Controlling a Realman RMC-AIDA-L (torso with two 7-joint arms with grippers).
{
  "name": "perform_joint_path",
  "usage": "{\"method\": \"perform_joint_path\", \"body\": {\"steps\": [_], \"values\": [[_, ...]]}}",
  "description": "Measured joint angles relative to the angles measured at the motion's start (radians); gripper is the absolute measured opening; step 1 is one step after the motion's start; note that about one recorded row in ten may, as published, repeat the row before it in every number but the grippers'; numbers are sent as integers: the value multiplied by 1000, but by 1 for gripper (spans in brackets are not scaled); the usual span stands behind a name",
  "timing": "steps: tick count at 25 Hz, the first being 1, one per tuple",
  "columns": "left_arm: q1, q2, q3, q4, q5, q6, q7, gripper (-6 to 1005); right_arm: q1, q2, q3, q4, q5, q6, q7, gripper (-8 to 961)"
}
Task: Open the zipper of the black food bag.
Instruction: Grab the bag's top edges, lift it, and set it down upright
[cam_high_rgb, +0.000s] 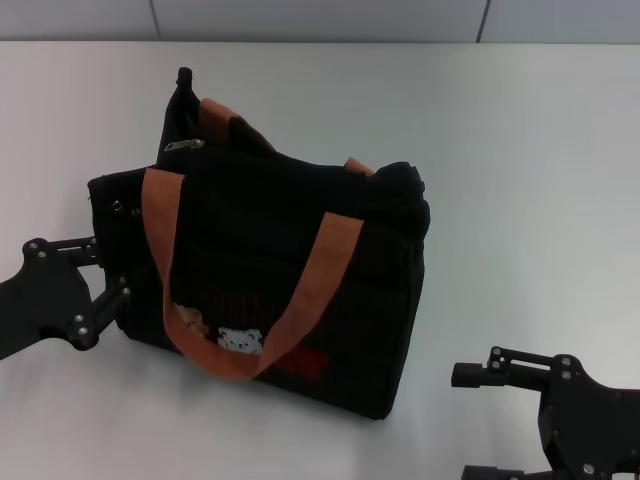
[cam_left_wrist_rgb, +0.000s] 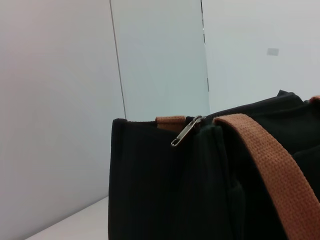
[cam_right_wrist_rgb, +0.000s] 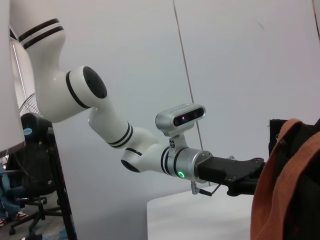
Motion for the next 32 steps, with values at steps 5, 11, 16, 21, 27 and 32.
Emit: {"method": "perform_joint_path", "body": {"steps": [5,11,16,21,27,32], "values": [[4,-6,-3,0,-19,16,34,201,-2,0,4,0,0,0,0,822],[10,-10,-4,0,-50,53,96,147,-6,0,5,0,0,-9,0,821],[2,-14,0,0,-103,100,162,107,-19,1,33,4,56,-51,-39,820],[-38,-15,4,2,-145,168,230,99,-62,1,115,66,309,-85,-65,820],[-93,-16,24,1,-144,172,233,99,-32,2,145,214,606,-78,-125,819],[-107,-17,32,1,-149,178,235,95,39,4,130,290,601,30,-203,819]]}}
